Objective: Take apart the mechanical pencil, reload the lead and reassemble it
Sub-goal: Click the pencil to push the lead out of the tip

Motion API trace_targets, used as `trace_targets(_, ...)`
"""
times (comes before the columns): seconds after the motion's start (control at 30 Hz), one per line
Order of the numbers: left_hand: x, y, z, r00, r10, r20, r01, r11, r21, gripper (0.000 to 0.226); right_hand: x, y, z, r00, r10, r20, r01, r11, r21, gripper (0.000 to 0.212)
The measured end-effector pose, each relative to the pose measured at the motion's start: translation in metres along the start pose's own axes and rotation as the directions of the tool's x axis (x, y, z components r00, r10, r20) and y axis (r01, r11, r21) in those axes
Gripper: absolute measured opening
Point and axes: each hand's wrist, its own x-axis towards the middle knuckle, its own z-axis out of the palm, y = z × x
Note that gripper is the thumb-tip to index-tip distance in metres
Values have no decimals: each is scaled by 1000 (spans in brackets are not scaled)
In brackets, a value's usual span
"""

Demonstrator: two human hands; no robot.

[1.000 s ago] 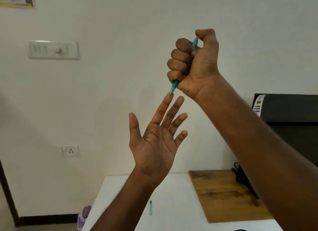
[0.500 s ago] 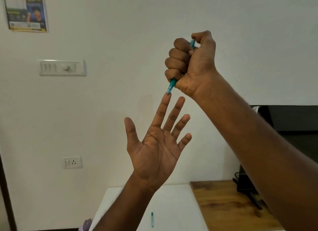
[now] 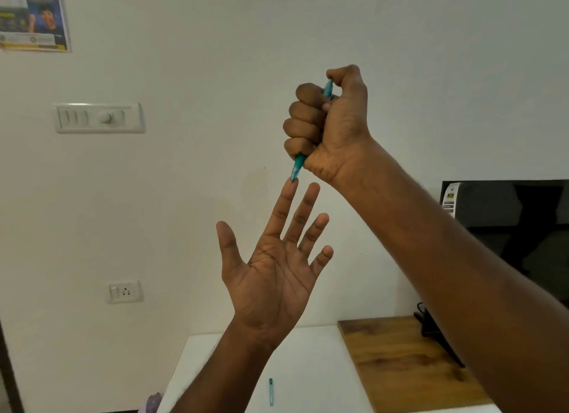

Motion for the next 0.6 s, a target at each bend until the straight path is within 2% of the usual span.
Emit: trace_targets(0.6,5,-2,0,1000,16,14,-16,1000,10,97,0,-2,-1,1000,-1,1,1,1000,-21,58)
